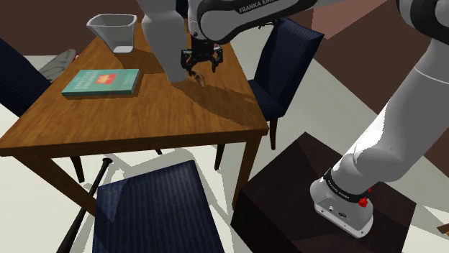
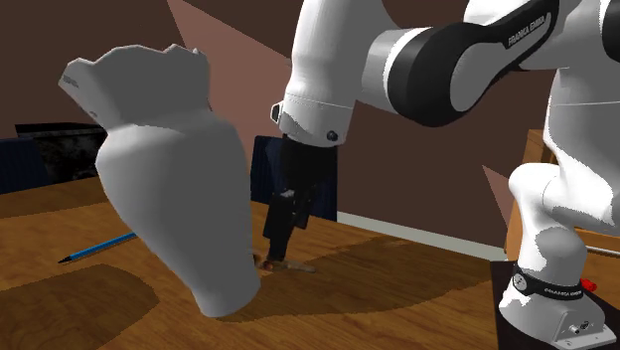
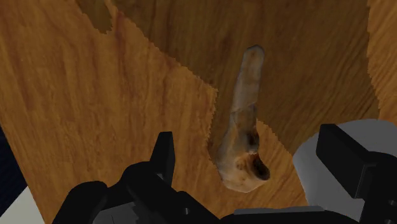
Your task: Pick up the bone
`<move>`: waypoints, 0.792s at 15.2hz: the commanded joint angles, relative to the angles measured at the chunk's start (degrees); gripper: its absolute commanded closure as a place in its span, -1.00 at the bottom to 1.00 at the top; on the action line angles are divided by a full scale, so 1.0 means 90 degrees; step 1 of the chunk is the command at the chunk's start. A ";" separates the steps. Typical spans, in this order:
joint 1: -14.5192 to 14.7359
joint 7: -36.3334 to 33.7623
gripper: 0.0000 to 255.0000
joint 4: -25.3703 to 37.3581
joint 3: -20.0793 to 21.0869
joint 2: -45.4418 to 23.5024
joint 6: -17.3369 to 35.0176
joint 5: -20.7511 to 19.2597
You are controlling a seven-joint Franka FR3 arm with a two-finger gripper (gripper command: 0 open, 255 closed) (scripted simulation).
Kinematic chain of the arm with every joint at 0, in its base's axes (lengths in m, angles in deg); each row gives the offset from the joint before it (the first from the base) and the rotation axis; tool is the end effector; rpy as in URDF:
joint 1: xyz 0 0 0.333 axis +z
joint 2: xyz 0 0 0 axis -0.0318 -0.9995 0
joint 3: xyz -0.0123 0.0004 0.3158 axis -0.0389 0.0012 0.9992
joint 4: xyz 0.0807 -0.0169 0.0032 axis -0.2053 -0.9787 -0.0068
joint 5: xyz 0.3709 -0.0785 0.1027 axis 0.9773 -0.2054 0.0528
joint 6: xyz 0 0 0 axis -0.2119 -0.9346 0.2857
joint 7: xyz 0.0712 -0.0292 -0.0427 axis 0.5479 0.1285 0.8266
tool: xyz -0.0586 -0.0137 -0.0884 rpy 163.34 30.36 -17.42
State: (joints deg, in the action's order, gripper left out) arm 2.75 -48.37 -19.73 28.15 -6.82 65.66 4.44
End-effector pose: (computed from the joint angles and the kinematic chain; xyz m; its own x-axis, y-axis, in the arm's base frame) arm 0.5674 0.1815 0.4746 0.9209 -0.3172 0.2264 -0.3313 -0.9432 0.0261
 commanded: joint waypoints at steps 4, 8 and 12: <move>0.0034 -0.0191 -1.00 -0.0116 -0.0003 -0.0231 0.0325 -0.0170; 0.0037 -0.0255 -1.00 -0.0249 -0.0012 -0.0304 0.0521 -0.0230; 0.0041 -0.0265 1.00 -0.0256 -0.0011 -0.0312 0.0532 -0.0238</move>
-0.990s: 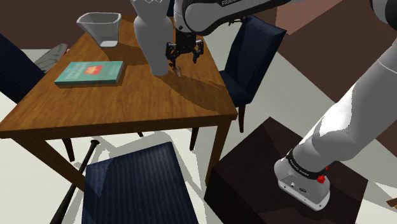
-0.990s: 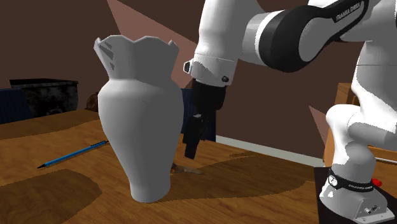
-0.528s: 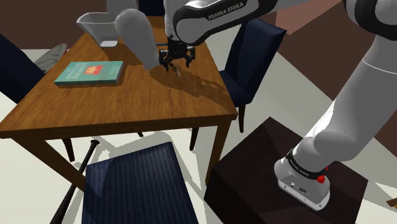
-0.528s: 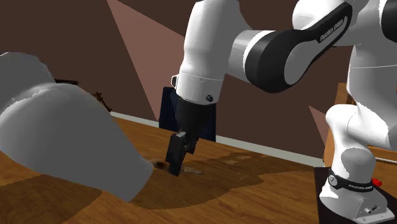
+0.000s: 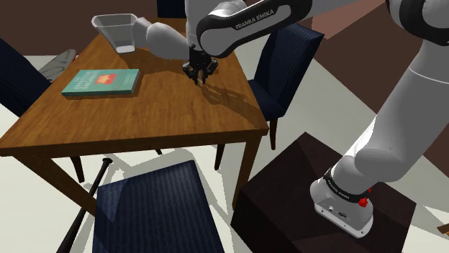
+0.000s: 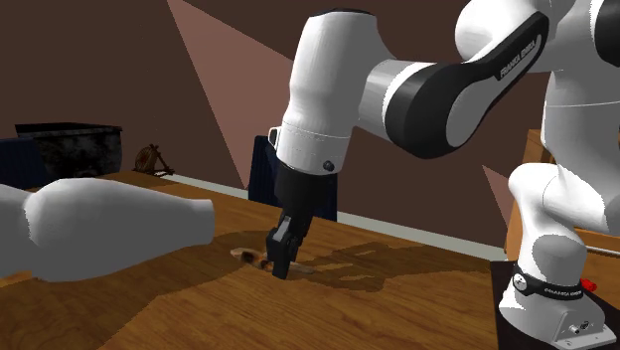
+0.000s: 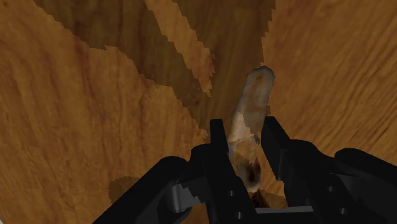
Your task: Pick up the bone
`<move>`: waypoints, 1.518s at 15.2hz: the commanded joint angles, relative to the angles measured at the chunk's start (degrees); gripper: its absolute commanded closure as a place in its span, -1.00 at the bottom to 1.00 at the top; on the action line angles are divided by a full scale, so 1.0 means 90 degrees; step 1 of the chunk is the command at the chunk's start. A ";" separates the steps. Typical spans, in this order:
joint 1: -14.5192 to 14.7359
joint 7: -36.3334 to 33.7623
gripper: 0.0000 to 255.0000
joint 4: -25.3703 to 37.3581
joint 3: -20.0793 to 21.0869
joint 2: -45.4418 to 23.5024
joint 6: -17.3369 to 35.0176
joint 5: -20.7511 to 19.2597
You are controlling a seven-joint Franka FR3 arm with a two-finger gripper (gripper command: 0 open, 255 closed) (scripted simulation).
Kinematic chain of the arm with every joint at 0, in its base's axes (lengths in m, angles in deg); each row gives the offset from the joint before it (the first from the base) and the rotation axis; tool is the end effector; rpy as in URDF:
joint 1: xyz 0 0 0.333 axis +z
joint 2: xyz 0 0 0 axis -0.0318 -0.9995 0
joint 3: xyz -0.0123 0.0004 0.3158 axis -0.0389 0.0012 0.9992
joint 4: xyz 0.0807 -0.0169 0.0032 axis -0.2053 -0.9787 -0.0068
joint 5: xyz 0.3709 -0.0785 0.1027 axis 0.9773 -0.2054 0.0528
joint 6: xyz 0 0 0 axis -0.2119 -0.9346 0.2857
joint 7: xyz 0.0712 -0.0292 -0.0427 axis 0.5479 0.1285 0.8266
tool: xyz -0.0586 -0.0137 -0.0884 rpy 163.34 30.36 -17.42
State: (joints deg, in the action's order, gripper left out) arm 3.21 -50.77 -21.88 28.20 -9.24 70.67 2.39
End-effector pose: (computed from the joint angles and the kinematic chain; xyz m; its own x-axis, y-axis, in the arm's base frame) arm 0.5716 0.1887 0.4412 0.9175 -0.3171 0.2399 -0.3310 -0.9434 0.0191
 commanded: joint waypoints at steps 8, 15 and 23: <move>-0.0019 0.0061 1.00 0.0092 -0.0009 0.0022 -0.0187 0.0045; -0.0023 0.0219 1.00 0.0497 0.0011 0.0184 -0.0730 0.0183; -0.0020 0.0335 1.00 0.0916 0.0023 0.0272 -0.1222 0.0269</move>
